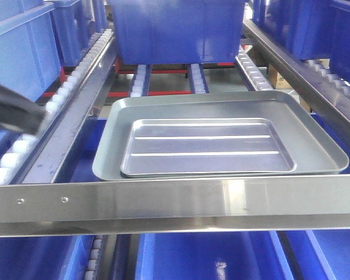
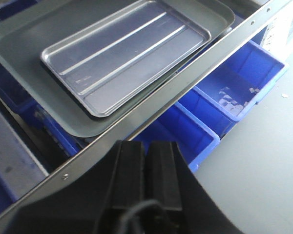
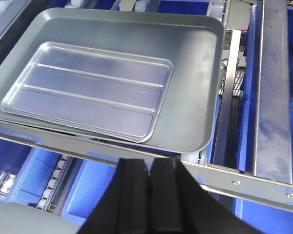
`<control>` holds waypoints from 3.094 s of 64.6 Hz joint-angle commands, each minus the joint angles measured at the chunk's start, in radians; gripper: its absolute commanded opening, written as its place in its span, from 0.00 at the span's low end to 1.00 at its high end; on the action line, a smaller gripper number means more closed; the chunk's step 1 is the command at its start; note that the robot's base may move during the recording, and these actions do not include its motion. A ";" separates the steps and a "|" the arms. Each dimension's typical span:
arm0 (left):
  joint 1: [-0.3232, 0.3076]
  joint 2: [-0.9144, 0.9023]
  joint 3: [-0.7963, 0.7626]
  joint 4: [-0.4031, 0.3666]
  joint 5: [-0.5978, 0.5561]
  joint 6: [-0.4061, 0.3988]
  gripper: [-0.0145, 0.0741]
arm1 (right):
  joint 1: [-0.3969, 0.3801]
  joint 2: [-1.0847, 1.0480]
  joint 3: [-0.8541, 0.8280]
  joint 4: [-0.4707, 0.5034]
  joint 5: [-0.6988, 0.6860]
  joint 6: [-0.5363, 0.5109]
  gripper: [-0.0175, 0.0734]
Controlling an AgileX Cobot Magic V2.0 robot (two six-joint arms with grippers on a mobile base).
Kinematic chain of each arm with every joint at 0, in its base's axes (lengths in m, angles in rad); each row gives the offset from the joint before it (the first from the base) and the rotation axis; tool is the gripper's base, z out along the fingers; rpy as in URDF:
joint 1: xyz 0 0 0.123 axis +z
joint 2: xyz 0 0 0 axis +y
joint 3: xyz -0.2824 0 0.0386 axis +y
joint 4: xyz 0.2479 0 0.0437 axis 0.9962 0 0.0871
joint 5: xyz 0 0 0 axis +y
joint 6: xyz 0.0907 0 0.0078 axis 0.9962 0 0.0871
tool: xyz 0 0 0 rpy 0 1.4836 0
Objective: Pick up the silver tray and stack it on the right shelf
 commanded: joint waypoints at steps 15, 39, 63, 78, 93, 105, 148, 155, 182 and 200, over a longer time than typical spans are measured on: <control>0.274 -0.495 0.152 -0.079 0.062 0.119 0.06 | 0.000 -0.005 -0.026 -0.021 -0.076 -0.009 0.25; 0.669 -0.832 0.450 -0.376 -0.075 0.326 0.06 | 0.000 -0.005 -0.026 -0.021 -0.073 -0.009 0.25; 0.700 -0.836 0.450 -0.368 -0.124 0.328 0.06 | 0.000 -0.003 -0.026 -0.021 -0.070 -0.009 0.25; 0.700 -0.836 0.450 -0.368 -0.124 0.328 0.06 | 0.000 -0.003 -0.026 -0.021 -0.070 -0.009 0.25; 0.700 -0.836 0.450 -0.368 -0.124 0.328 0.06 | 0.000 -0.003 -0.026 -0.021 -0.070 -0.009 0.25; 0.700 -0.836 0.450 -0.368 -0.124 0.328 0.06 | 0.000 -0.003 -0.026 -0.021 -0.070 -0.009 0.25; 0.700 -0.836 0.450 -0.368 -0.124 0.328 0.06 | -0.410 -0.592 0.291 0.270 -0.200 -0.365 0.25; 0.700 -0.836 0.450 -0.368 -0.124 0.328 0.06 | -0.414 -0.662 0.363 0.270 -0.245 -0.382 0.25; 0.700 -0.833 0.450 -0.368 -0.124 0.328 0.06 | -0.414 -0.662 0.369 0.270 -0.237 -0.383 0.25; 0.700 -0.833 0.450 -0.368 -0.124 0.328 0.06 | -0.414 -0.662 0.369 0.270 -0.236 -0.383 0.25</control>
